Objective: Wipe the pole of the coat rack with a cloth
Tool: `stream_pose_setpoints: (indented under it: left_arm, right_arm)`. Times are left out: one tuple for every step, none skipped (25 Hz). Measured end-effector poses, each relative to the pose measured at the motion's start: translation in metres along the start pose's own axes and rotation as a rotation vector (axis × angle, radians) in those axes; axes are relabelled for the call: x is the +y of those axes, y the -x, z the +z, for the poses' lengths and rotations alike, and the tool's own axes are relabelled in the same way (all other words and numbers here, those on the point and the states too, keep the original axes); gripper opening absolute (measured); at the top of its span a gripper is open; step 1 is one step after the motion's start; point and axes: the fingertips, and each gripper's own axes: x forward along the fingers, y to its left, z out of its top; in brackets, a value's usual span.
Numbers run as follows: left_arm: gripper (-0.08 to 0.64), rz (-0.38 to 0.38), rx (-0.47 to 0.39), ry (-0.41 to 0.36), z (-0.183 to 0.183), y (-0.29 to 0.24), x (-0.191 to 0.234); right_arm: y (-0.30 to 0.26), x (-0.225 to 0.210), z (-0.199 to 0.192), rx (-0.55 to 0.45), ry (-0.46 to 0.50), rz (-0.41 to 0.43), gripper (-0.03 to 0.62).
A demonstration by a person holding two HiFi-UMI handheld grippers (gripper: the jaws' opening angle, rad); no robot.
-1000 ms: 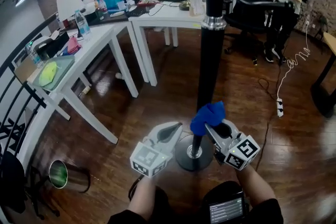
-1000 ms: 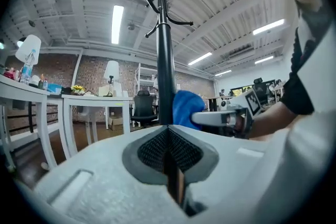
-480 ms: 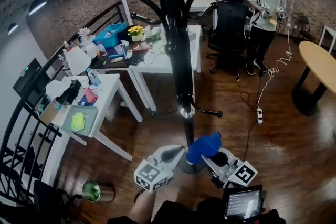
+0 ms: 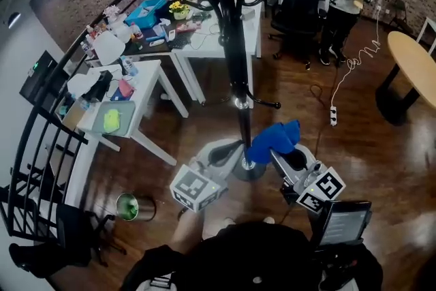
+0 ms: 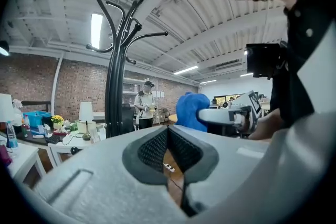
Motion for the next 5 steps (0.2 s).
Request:
stream_pose_setpoints:
  left_arm:
    - [0.002,0.005,-0.003,0.008,-0.002,0.002,-0.001]
    - [0.002,0.008,-0.006,0.015,-0.005,0.003,-0.003]
    - [0.002,0.010,-0.009,0.021,-0.009,0.004,-0.005]
    - [0.002,0.010,-0.011,0.027,-0.013,0.005,-0.008]
    - [0.003,0.009,-0.014,0.033,-0.017,0.006,-0.010]
  right_arm:
    - [0.001,-0.001,0.000,-0.005,0.006,-0.009,0.067]
    - [0.002,-0.001,0.000,-0.015,0.008,-0.016,0.067]
    - [0.003,0.000,0.000,-0.026,0.005,-0.020,0.067]
    - [0.004,0.000,0.000,-0.037,0.001,-0.022,0.067]
    - [0.006,0.001,-0.001,-0.047,-0.004,-0.024,0.067]
